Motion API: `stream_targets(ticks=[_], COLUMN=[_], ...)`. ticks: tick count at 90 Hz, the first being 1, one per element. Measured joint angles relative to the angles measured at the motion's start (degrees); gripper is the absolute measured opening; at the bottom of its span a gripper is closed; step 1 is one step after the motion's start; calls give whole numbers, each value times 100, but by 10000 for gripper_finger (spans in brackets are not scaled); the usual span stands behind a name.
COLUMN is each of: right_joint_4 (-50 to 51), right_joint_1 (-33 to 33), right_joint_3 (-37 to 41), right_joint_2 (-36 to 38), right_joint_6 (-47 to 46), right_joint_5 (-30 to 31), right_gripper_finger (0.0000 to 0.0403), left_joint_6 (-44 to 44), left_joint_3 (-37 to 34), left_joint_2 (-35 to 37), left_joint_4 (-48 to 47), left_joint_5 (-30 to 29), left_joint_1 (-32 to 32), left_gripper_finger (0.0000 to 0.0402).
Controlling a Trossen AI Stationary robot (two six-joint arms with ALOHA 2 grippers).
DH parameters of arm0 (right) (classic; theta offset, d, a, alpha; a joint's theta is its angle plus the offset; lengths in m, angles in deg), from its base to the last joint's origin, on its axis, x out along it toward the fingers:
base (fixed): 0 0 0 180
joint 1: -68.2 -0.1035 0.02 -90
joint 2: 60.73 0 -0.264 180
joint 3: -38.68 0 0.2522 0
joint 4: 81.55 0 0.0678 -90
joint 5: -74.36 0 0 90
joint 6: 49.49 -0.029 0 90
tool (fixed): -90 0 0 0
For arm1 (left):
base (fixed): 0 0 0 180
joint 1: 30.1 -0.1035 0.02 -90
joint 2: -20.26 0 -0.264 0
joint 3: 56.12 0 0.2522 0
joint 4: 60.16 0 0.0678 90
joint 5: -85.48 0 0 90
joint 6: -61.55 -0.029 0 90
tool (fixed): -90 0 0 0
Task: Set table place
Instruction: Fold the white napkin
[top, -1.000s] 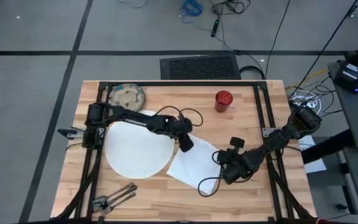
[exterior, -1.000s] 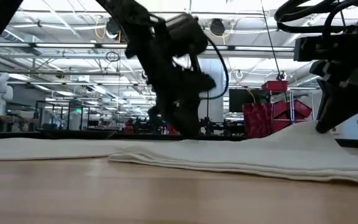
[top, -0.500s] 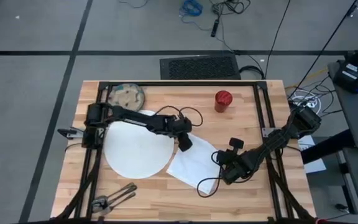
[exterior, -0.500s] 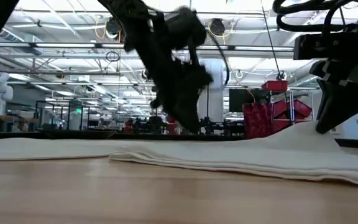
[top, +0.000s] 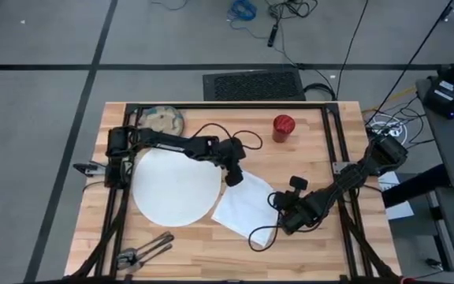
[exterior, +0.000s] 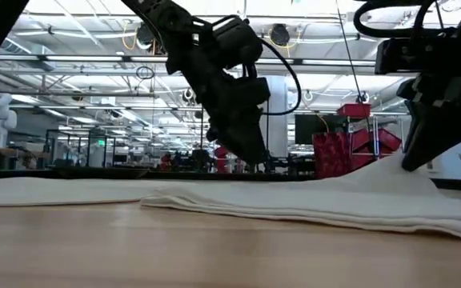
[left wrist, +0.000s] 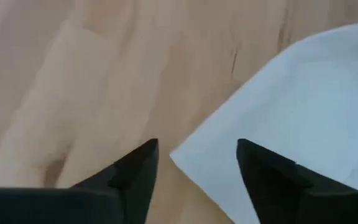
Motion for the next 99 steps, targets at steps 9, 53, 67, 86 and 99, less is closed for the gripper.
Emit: stream_targets(ticks=[9, 53, 67, 86, 99], right_joint_4=[-9, 1, 49, 39, 107], right_joint_1=[0, 0, 50, 293, 585], right_joint_3=[0, 0, 2, 2, 2], right_joint_2=[0, 0, 0, -6, -9], right_joint_6=[-20, -1, 1, -70, 13], right_joint_5=[-96, -127, -90, -99, -70], right_gripper_finger=[0, 0, 0, 0, 0], left_joint_6=[-71, 67, 139, 309, 399], left_joint_3=[7, 31, 37, 23, 4], left_joint_2=[-192, -788, -989, -987, -741], left_joint_4=[-6, 24, 85, 320, 282], left_joint_5=[-118, -296, -487, -635, -674], left_joint_1=[0, -21, 42, 57, 53], left_gripper_finger=[225, 220, 164, 25, 6])
